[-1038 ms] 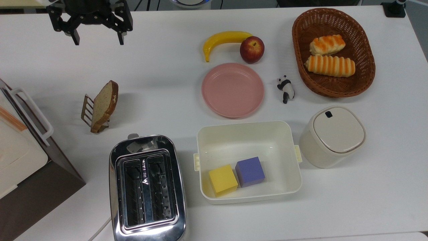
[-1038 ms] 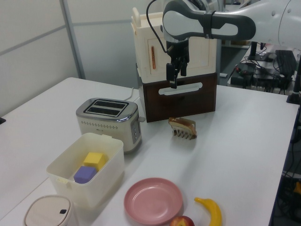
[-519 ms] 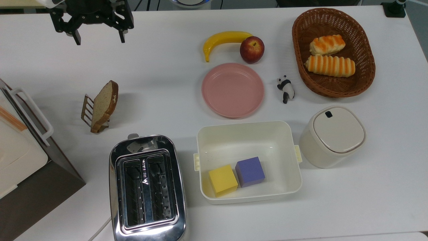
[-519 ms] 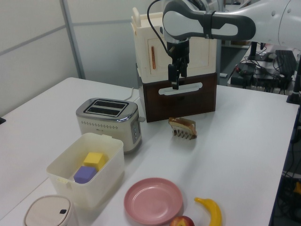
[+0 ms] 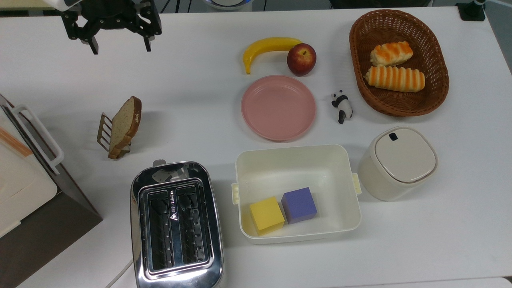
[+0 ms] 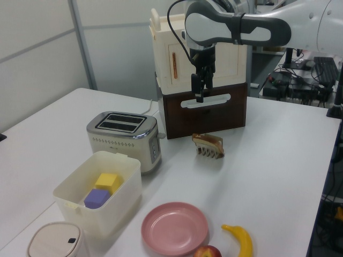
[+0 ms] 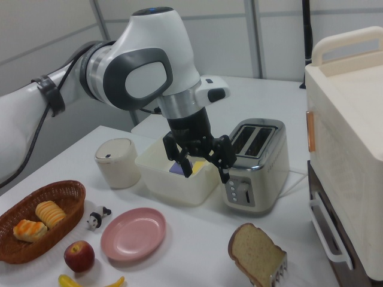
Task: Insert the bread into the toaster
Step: 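Move the gripper down over the bread slice in the metal rack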
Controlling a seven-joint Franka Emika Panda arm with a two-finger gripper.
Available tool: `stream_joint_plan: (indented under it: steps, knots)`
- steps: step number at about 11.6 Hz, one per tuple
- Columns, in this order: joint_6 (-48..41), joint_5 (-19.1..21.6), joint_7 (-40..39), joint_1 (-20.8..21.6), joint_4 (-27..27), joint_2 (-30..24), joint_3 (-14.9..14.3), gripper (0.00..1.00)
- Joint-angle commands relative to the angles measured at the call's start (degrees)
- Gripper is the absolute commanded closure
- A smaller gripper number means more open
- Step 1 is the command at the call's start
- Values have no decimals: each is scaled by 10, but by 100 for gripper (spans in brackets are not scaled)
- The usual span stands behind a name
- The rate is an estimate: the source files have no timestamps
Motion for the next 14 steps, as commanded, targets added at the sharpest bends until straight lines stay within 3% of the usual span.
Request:
stream_joint_plan:
  steps: [1,14]
  knots:
    - [-17,-16,-8,4,-26,-17,1,0]
    - [65,-52,55,3,-40,93,-2,0]
